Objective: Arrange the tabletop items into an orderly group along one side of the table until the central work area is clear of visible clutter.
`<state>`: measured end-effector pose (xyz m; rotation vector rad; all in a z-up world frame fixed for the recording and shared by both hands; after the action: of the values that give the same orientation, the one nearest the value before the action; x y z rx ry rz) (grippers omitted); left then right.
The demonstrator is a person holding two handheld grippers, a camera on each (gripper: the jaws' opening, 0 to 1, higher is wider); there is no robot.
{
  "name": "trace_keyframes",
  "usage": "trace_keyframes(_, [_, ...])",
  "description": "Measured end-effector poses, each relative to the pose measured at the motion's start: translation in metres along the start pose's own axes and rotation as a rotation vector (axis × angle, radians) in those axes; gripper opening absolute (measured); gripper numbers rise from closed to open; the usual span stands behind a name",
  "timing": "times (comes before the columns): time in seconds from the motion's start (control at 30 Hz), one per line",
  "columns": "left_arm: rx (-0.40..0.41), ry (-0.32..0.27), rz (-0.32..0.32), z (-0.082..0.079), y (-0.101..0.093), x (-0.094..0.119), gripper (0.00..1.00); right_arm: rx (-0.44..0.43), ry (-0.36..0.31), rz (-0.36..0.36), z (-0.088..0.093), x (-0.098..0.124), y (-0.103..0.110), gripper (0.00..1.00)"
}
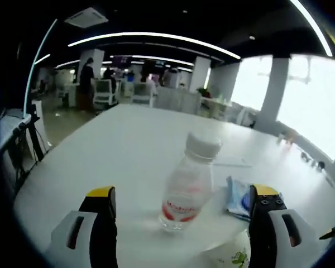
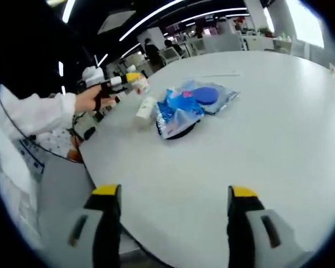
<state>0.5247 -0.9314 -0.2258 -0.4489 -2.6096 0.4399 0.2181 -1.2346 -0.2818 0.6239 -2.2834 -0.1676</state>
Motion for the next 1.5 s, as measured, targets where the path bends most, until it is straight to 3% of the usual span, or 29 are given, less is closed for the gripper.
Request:
trace_keyframes(0.23, [-0.009,-0.022,0.013,-0.008,-0.004,0.014,0.96,-0.016,-0.019,0.004,0.003,0.005,0.004,0.77])
trace_keyframes(0.6, [-0.057,0.015,0.033,-0.003,-0.011,0.034,0.96,-0.021,-0.043,0.012,0.006,0.013,0.007,0.77])
trace_keyframes(1.0, [-0.062,0.014,0.045,-0.005,-0.014,0.068,0.96,-0.047,-0.062,0.042,0.018,0.024,0.005,0.76])
trace_keyframes(1.5, [-0.076,0.043,0.136,0.014,-0.035,0.121,0.94,-0.078,-0.059,0.048,0.037,0.034,0.007,0.76])
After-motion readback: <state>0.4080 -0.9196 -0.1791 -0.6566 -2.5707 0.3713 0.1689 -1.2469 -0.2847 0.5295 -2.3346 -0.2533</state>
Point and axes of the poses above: the point that each gripper's makers call its tool centre point, and the gripper's own axes: x roughly backward along the fingers, y roughly to its left, z roughly out of its underside, the point moved 5 cm from there along x, roughly backward along the fingers, and after that the axes turned 8 degrees about x, right-handed, at the moved point
